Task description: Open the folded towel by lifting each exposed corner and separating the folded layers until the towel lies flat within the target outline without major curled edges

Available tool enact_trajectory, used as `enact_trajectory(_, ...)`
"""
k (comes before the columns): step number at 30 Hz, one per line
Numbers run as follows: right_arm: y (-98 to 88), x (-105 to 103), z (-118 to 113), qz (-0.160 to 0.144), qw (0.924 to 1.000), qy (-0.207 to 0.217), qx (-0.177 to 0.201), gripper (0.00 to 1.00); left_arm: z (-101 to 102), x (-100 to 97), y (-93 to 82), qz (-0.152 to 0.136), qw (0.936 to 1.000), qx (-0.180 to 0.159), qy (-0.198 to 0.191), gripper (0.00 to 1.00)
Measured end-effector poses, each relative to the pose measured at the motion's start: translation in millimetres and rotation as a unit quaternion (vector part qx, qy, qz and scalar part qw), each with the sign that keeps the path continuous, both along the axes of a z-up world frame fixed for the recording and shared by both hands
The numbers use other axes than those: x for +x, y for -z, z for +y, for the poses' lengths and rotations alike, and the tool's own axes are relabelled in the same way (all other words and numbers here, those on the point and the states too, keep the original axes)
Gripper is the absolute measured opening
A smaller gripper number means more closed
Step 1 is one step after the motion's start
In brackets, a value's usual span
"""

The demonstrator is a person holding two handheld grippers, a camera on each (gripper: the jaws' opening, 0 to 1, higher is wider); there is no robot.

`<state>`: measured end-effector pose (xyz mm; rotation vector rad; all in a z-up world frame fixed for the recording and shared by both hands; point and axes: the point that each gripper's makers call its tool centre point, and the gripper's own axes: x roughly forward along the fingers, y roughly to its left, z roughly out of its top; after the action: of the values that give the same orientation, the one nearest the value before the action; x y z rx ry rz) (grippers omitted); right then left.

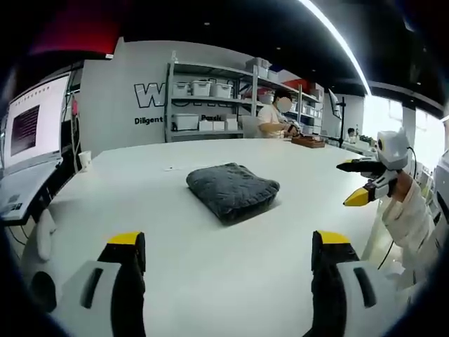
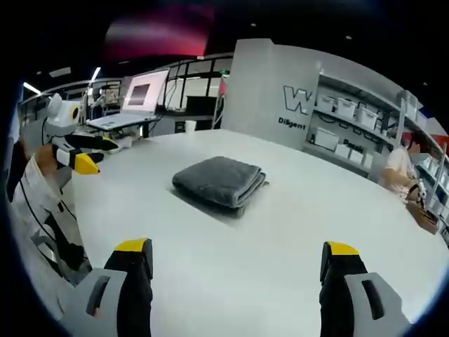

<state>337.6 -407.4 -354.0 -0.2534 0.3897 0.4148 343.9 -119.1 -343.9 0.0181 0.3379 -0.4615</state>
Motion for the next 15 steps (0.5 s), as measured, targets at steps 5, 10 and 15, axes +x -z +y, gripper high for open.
enact_trajectory(5,0.2,-0.6,-1.3,0.001,1.0,0.003,0.0,1.0,1.0,-0.2,0.1,0.001,1.0,0.001,-0.001,0.97)
enact_trajectory(10,0.7,-1.0,-1.2,0.002,1.0,0.002,-0.001,1.0,0.7,0.0,-0.3,0.001,1.0,0.001,-0.001,0.97)
enact_trajectory(15,0.7,-1.3,-1.7,0.002,1.0,0.002,-0.001,1.0,0.0,-0.7,-0.5,0.001,1.0,0.002,-0.001,0.97)
